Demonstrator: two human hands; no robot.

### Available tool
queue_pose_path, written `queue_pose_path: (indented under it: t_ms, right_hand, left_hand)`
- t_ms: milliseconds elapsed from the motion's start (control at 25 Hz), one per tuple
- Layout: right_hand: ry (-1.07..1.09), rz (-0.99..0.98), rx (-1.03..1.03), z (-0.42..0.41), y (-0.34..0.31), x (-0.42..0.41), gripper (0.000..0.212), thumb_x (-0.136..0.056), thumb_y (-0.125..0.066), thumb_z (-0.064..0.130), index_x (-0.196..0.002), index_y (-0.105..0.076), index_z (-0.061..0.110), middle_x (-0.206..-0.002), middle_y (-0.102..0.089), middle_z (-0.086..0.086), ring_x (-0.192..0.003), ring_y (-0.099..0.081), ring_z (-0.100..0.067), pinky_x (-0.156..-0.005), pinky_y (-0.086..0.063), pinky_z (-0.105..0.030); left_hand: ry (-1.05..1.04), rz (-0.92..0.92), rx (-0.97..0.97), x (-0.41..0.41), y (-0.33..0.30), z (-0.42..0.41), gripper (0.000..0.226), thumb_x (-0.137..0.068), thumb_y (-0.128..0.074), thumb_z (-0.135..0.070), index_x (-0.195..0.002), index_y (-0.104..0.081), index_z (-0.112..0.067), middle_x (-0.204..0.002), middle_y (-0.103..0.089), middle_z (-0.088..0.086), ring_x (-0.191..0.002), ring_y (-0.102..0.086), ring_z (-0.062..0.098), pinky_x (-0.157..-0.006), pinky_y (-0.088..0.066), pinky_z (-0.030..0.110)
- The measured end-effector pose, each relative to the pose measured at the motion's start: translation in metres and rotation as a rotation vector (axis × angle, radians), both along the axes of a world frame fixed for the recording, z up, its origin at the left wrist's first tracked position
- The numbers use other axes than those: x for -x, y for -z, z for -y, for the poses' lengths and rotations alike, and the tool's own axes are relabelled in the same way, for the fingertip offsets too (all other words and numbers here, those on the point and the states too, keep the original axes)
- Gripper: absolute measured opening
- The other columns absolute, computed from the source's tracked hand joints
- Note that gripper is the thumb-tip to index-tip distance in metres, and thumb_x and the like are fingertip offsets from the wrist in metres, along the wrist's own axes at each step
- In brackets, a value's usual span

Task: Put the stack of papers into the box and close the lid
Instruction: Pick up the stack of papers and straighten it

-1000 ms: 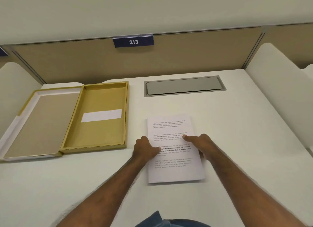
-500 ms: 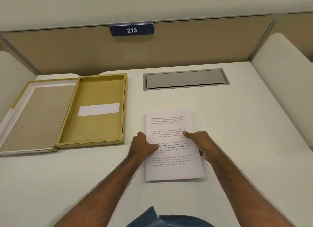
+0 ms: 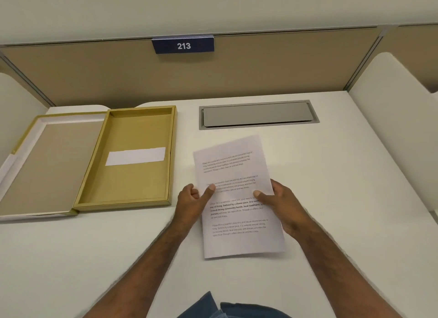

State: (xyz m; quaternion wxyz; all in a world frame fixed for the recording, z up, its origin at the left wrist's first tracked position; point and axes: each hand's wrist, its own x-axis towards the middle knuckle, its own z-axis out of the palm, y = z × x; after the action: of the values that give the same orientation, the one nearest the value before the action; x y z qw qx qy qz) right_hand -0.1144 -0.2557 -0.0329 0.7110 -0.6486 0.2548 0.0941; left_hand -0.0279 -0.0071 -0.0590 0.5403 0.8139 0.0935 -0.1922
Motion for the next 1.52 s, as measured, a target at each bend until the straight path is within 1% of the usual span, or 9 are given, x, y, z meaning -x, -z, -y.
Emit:
queue_pose_path:
  t_ms: [120, 320, 560, 640, 800, 1000, 1240, 1400, 1520]
  right_hand:
    - [-0.044, 0.218, 0.020, 0.005, -0.022, 0.008, 0.037, -0.106, -0.074, 0.016, -0.142, -0.073, 0.024, -0.138, -0.082, -0.005, -0.123, -0.081, -0.029, -0.104, -0.066, -0.049]
    - [-0.060, 0.407, 0.126, 0.004, -0.039, 0.014, 0.056, -0.096, -0.078, 0.057, -0.148, -0.061, 0.045, -0.145, -0.074, 0.005, -0.133, -0.072, -0.016, -0.104, -0.060, -0.026]
    - [0.000, 0.451, 0.245, 0.001, -0.004, 0.027, 0.065, -0.106, -0.061, 0.019, -0.167, -0.039, 0.026, -0.161, -0.060, -0.004, -0.153, -0.054, -0.026, -0.130, -0.039, -0.057]
    - [0.017, 0.462, 0.280, -0.002, -0.006, 0.026, 0.060, -0.109, -0.056, 0.021, -0.166, -0.040, 0.032, -0.160, -0.060, 0.002, -0.152, -0.054, -0.021, -0.129, -0.041, -0.052]
    - [0.041, 0.493, 0.326, -0.010, -0.008, 0.027, 0.056, -0.113, -0.050, 0.022, -0.168, -0.037, 0.023, -0.157, -0.059, 0.006, -0.149, -0.055, -0.016, -0.127, -0.045, -0.038]
    - [-0.020, 0.518, 0.345, -0.008, -0.007, 0.036, 0.058, -0.111, -0.056, 0.055, -0.164, -0.034, 0.053, -0.161, -0.053, 0.024, -0.154, -0.048, -0.005, -0.122, -0.040, -0.016]
    - [-0.029, 0.495, 0.388, -0.005, 0.002, 0.026, 0.054, -0.114, -0.052, 0.028, -0.166, -0.037, 0.031, -0.157, -0.055, 0.020, -0.150, -0.051, -0.009, -0.120, -0.044, -0.017]
    - [-0.014, 0.532, 0.383, -0.004, -0.009, 0.025, 0.050, -0.113, -0.053, 0.053, -0.162, -0.043, 0.043, -0.152, -0.059, 0.022, -0.146, -0.056, -0.008, -0.111, -0.046, -0.011]
    - [-0.053, 0.511, 0.397, -0.005, 0.001, 0.033, 0.055, -0.116, -0.053, 0.042, -0.166, -0.032, 0.051, -0.161, -0.051, 0.029, -0.153, -0.047, 0.001, -0.116, -0.039, -0.007]
  left_hand:
    - [0.029, 0.145, 0.325, -0.002, -0.035, -0.001, 0.059, -0.089, -0.074, -0.059, -0.133, -0.062, -0.022, -0.129, -0.077, -0.001, -0.112, -0.077, 0.016, -0.092, -0.065, 0.040]
    - [0.125, 0.466, 0.425, 0.006, -0.074, -0.003, 0.041, -0.099, -0.068, -0.044, -0.136, -0.049, -0.045, -0.126, -0.069, -0.018, -0.120, -0.069, 0.006, -0.091, -0.059, 0.021]
    - [0.302, 0.427, 0.281, 0.024, -0.054, -0.004, 0.063, -0.098, -0.069, -0.026, -0.141, -0.033, -0.056, -0.142, -0.056, -0.004, -0.130, -0.059, 0.005, -0.101, -0.054, 0.019]
    - [0.270, 0.416, 0.270, 0.024, -0.056, 0.002, 0.063, -0.097, -0.069, -0.030, -0.135, -0.033, -0.065, -0.141, -0.057, -0.007, -0.128, -0.060, 0.003, -0.101, -0.056, 0.020]
    - [0.219, 0.434, 0.344, 0.022, -0.058, 0.006, 0.052, -0.103, -0.064, -0.014, -0.136, -0.040, -0.046, -0.133, -0.062, -0.016, -0.127, -0.061, 0.008, -0.109, -0.054, 0.037]
    - [0.208, 0.463, 0.356, 0.023, -0.060, -0.005, 0.062, -0.098, -0.070, -0.026, -0.141, -0.035, -0.053, -0.128, -0.061, -0.032, -0.124, -0.062, -0.003, -0.094, -0.054, 0.011]
    - [0.257, 0.469, 0.268, 0.023, -0.061, -0.002, 0.055, -0.101, -0.061, -0.016, -0.136, -0.032, -0.047, -0.122, -0.057, -0.039, -0.119, -0.058, -0.009, -0.099, -0.051, 0.014]
    - [0.223, 0.515, 0.285, 0.024, -0.067, -0.008, 0.062, -0.103, -0.061, -0.014, -0.134, -0.033, -0.060, -0.124, -0.057, -0.038, -0.121, -0.059, -0.007, -0.096, -0.053, 0.012]
    - [0.243, 0.496, 0.241, 0.033, -0.050, -0.011, 0.068, -0.104, -0.062, -0.014, -0.136, -0.029, -0.065, -0.128, -0.052, -0.038, -0.125, -0.055, -0.008, -0.101, -0.053, 0.016]
